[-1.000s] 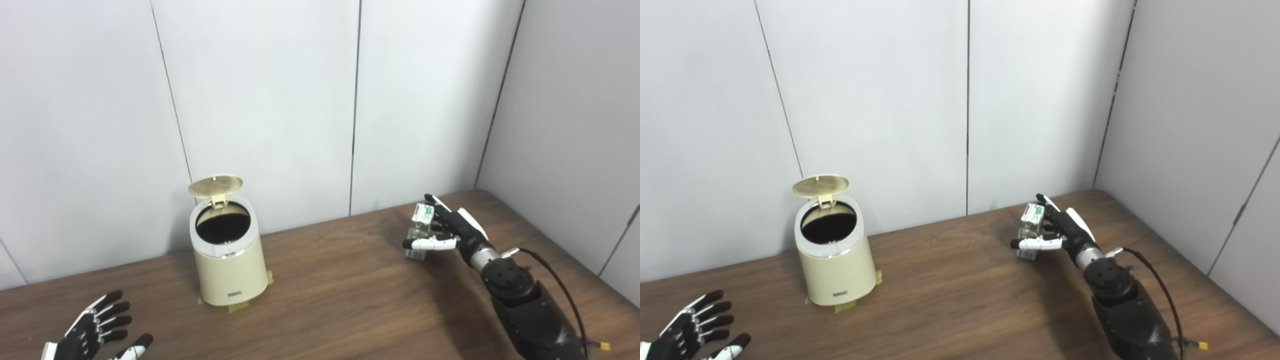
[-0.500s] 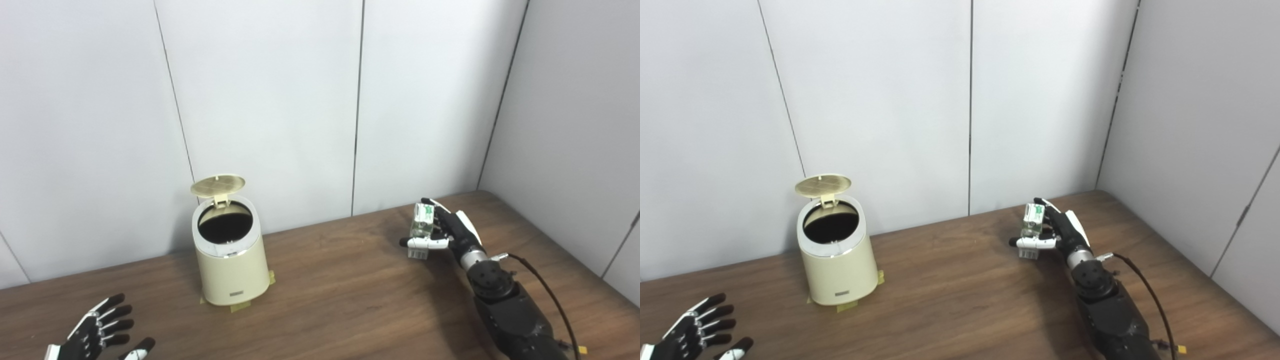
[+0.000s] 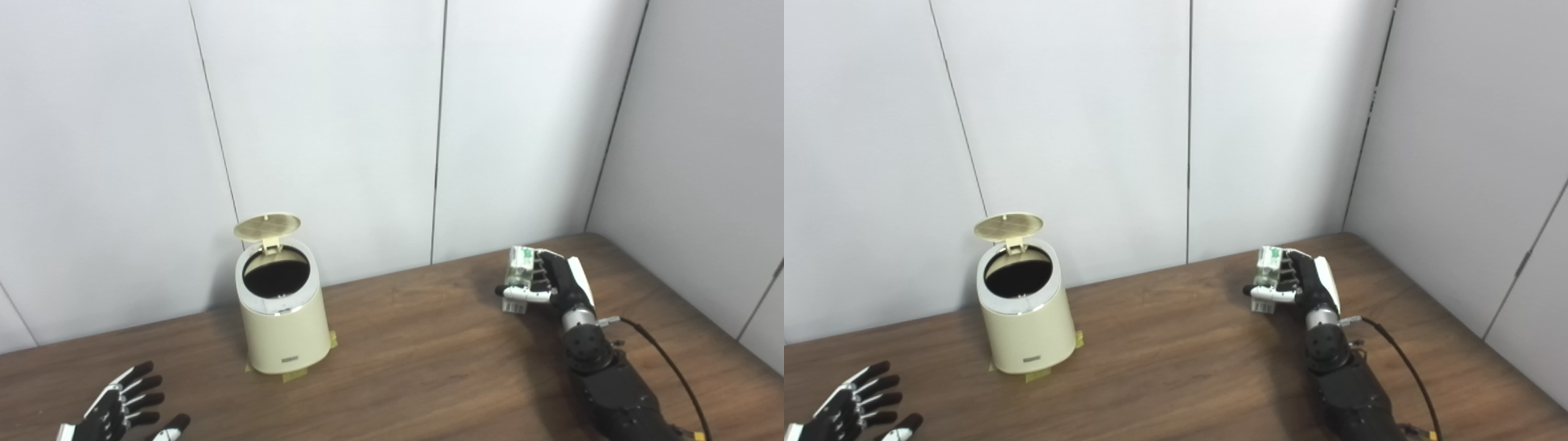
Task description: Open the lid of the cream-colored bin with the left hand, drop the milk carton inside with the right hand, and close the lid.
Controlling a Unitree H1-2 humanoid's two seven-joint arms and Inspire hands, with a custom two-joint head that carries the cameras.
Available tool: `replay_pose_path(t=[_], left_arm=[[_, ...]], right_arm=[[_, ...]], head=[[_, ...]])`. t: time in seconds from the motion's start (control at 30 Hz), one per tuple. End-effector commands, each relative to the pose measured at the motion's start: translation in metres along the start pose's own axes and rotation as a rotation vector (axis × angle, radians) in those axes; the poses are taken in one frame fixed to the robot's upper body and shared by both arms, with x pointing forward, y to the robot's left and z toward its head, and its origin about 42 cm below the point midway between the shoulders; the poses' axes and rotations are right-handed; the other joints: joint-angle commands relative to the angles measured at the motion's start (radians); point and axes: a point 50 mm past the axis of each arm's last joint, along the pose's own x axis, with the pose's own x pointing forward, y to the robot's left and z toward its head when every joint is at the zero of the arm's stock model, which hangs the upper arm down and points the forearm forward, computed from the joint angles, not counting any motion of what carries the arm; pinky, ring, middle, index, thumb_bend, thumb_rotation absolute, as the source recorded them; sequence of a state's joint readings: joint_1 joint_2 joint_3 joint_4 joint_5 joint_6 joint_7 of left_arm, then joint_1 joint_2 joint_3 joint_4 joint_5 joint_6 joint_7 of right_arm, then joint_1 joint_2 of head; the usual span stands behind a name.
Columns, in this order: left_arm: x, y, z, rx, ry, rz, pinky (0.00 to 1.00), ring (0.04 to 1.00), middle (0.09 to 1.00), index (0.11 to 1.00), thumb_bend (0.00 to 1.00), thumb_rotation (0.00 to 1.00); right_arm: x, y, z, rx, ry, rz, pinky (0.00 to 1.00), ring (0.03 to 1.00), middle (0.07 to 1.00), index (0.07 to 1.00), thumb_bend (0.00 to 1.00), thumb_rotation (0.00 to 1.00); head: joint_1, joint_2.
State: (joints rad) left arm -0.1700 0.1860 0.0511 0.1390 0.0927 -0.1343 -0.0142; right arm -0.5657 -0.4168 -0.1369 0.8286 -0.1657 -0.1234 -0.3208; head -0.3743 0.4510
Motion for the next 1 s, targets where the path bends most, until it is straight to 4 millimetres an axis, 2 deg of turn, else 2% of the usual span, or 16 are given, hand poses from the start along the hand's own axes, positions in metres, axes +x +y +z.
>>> replay_pose_path(t=[0.0,0.1,0.37,0.53,0.63,0.97], left_arm=[[0.011,0.005,0.012,0.018,-0.067,-0.005,0.66,0.721,0.774,0.818,0.66,0.06],[0.011,0.004,0.012,0.021,-0.063,-0.01,0.67,0.723,0.774,0.82,0.67,0.08],[0.012,0.002,0.011,0.011,-0.055,-0.013,0.66,0.716,0.767,0.817,0.66,0.05],[0.012,0.001,0.009,0.005,-0.058,-0.016,0.64,0.71,0.767,0.817,0.67,0.04],[0.012,0.001,0.008,0.012,-0.056,-0.015,0.64,0.708,0.765,0.813,0.67,0.03],[0.011,-0.008,0.006,-0.005,-0.04,-0.015,0.64,0.709,0.765,0.81,0.69,0.06]], right_arm=[[0.017,-0.006,0.033,0.028,-0.115,-0.049,0.33,0.39,0.481,0.527,0.52,0.0],[0.016,-0.005,0.034,0.022,-0.119,-0.052,0.33,0.39,0.481,0.53,0.52,0.0],[0.016,-0.006,0.037,0.014,-0.122,-0.064,0.34,0.39,0.479,0.531,0.52,0.0],[0.012,-0.002,0.046,0.033,-0.156,-0.055,0.34,0.393,0.481,0.529,0.52,0.0],[0.005,0.005,0.066,0.047,-0.219,-0.045,0.34,0.4,0.486,0.524,0.52,0.0],[-0.012,0.035,0.156,0.108,-0.425,0.057,0.32,0.4,0.488,0.523,0.52,0.0]], head=[[-0.001,0.001],[0.0,0.004],[0.008,0.01],[0.027,0.011],[0.041,0.01],[0.112,-0.004]])
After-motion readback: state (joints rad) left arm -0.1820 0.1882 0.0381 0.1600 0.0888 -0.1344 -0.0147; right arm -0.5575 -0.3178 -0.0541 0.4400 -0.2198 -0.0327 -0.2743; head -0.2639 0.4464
